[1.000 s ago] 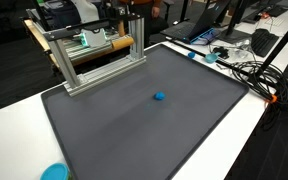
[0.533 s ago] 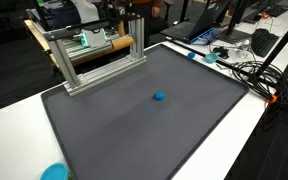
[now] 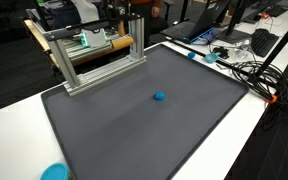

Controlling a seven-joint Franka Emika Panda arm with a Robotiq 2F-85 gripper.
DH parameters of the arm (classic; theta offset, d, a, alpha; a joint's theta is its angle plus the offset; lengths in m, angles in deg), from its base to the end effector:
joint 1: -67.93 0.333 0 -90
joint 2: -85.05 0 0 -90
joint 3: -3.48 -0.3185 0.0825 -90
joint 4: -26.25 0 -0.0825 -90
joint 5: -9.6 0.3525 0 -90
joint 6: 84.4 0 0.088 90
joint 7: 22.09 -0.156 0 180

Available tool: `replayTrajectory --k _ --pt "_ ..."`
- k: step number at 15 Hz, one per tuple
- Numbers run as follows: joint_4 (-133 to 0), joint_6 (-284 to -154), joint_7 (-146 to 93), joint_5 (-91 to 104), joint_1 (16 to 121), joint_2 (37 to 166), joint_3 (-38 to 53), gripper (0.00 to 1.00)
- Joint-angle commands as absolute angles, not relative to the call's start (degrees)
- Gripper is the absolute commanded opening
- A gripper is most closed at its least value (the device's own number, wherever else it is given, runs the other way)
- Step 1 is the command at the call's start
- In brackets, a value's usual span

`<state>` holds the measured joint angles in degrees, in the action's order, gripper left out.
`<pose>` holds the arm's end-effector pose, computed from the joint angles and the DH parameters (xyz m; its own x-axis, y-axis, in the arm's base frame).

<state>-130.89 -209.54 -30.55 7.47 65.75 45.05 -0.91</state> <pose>0.3187 0.0070 0.4000 0.9843 -0.0984 0.1468 -0.1084 -0.9922 0.0613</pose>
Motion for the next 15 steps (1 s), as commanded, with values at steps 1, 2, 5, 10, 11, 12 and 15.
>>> replayTrajectory --k 1,2,5,10,11,12,15 --pt "-131.56 -207.29 -27.29 8.05 66.92 43.86 1.23 0.38" --pt "-132.19 -207.26 -26.31 8.00 67.08 43.24 1.61 0.81" --pt "-130.82 -205.87 -23.76 8.31 67.92 44.23 2.53 0.89" --pt "-132.22 -206.00 -21.50 8.85 68.56 43.14 3.59 0.56" --pt "-132.40 -206.22 -21.71 8.92 68.53 43.00 3.59 0.47" --pt "-131.94 -206.52 -22.30 8.74 68.14 43.37 3.55 0.41" --pt "-131.15 -207.90 -24.66 8.51 67.19 44.25 2.71 0.25"
